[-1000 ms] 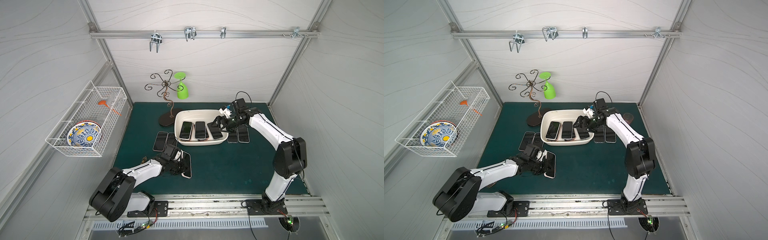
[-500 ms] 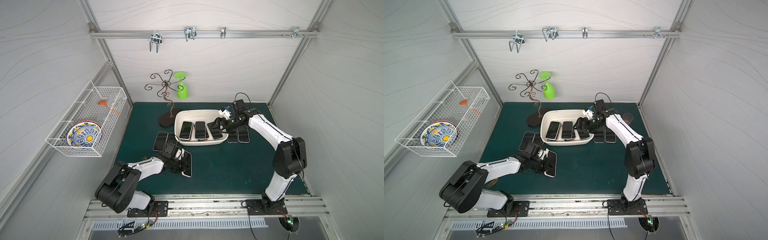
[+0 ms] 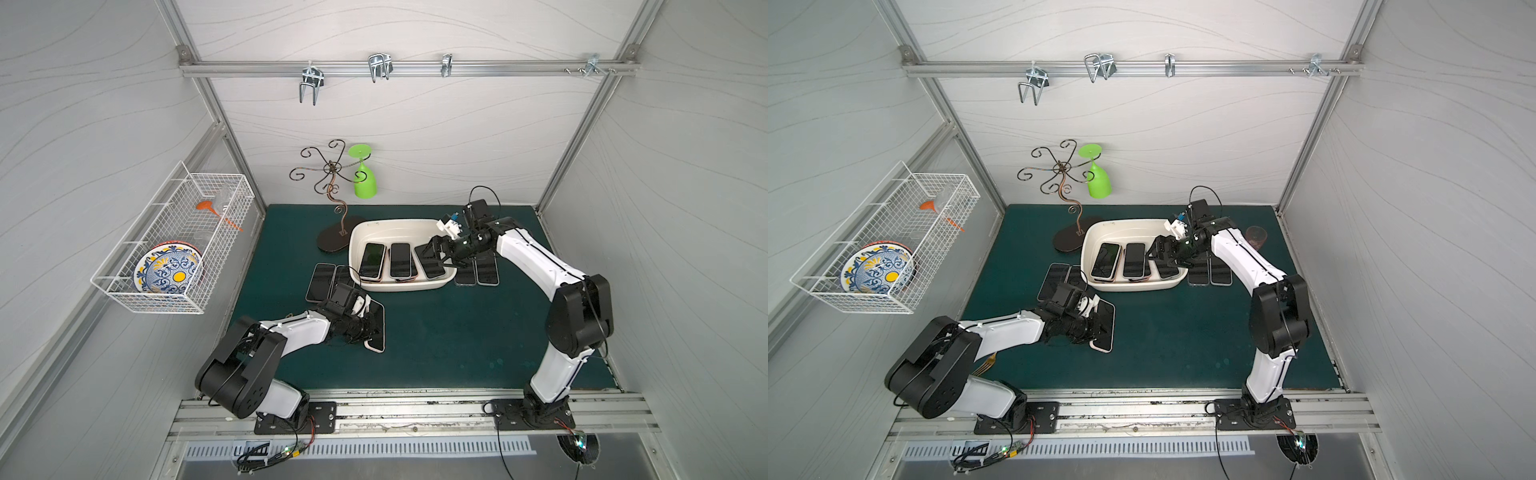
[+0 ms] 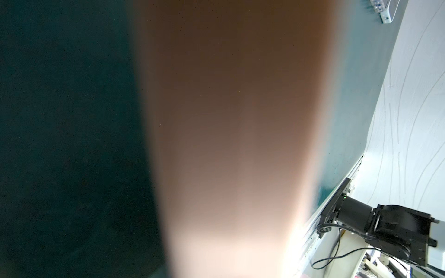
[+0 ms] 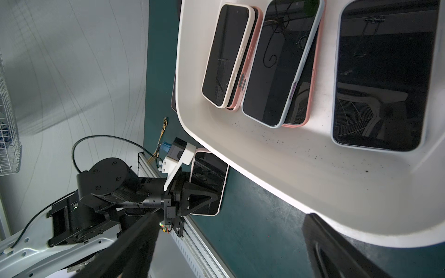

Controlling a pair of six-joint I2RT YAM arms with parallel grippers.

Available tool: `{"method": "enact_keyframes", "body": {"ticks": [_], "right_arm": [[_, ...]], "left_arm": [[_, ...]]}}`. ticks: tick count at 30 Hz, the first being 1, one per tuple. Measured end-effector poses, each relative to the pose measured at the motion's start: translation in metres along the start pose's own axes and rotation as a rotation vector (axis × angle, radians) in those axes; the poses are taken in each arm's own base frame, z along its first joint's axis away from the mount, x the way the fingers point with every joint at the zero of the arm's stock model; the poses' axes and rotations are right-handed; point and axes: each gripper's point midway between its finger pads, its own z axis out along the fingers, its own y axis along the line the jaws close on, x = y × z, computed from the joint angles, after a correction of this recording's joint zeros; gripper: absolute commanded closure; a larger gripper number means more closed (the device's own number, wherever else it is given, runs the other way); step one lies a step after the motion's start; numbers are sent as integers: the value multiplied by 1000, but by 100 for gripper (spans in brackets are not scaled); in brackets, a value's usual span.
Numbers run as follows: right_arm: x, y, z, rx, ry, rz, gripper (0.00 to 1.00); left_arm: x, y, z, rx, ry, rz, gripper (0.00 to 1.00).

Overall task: Take the phone out of the storage box
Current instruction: Place the phone at the center of the board, then pick up the phone from the storage box.

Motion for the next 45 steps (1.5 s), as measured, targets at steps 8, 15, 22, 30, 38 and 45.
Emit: {"method": "enact_keyframes", "body": {"ticks": [8,15,22,30,38,45], "right_arm": [[7,2,6,2,21,-9,1],[12,9,12,-2,36,-24,1],[8,4,12,113,26,-45,1],[-44,-20,33,456,-8,-190,1],[-51,-99,82,682,133,-205,1],[-57,-119,90,723,152,-202,1]], "left_arm": [[-59,19,-21,-180,-266,3,42],[-56,36,-45,-325,-293,-30,36],[-59,19,-86,-359,-353,-15,27],[-87,-57,-156,-344,-506,140,24],[-101,-97,-196,-326,-575,236,24],[-94,-92,-193,-343,-533,251,24]]}}
